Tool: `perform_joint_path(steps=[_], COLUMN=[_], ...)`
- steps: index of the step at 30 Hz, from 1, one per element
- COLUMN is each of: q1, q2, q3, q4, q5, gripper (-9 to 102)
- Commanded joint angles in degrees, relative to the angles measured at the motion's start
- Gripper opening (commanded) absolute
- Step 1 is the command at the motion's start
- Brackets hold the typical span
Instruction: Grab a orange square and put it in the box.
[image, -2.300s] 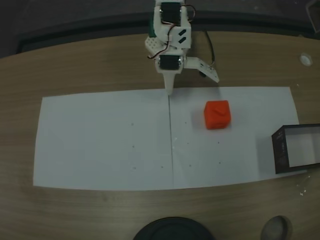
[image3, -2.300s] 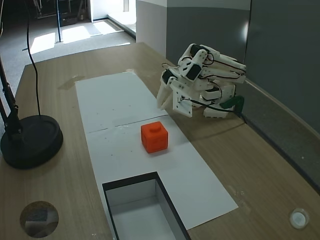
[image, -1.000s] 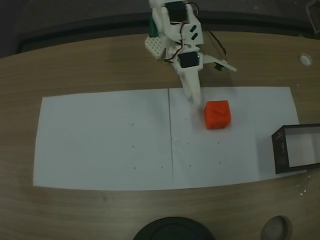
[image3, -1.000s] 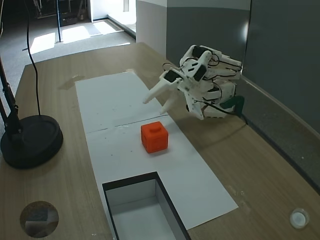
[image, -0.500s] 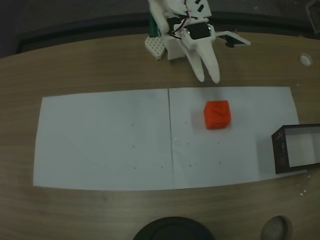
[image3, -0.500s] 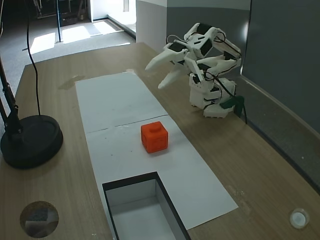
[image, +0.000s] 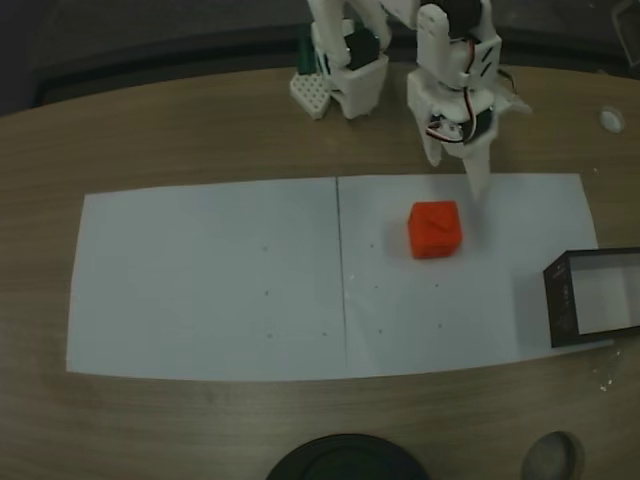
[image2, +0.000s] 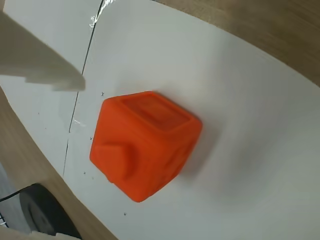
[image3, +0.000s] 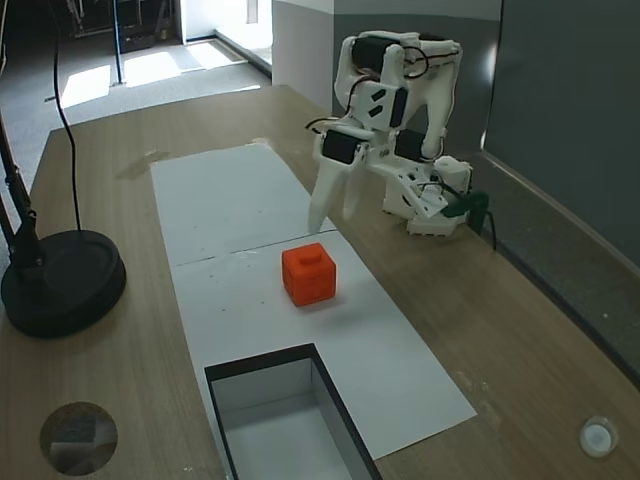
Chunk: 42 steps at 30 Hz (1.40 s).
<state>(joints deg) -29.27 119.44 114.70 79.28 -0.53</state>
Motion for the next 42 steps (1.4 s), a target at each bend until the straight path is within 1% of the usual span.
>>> perform_joint_path(steps=[1,3,5,8,17,24,28,30,34,37,39,42], q1=[-0.4,0.2,0.4,0.7,1.1,5.2,7.1,7.5,7.4,6.7,6.0,5.8], q2=[-2.7,-4.4,-5.4,-6.6,-13.2,-19.4,-21.4,-21.7,-21.7,-21.6,-21.0,-20.9], q3=[-4.1,-4.2,-3.7,-4.0,-2.4,-2.4,-2.9,-3.0,-3.0,-3.2,-3.3,-6.9], q4=[-0.3,-0.3,-0.3,-0.4,-6.8,-9.8,-10.1,-10.1,-10.1,-10.1,-10.1,-9.7], q5=[-0.3,-0.3,-0.3,-0.3,0.2,-0.2,-0.3,-1.0,-1.8,-2.2,-2.2,-2.2], gripper=[35,41,44,42,42,41,41,37,17,7,4,3])
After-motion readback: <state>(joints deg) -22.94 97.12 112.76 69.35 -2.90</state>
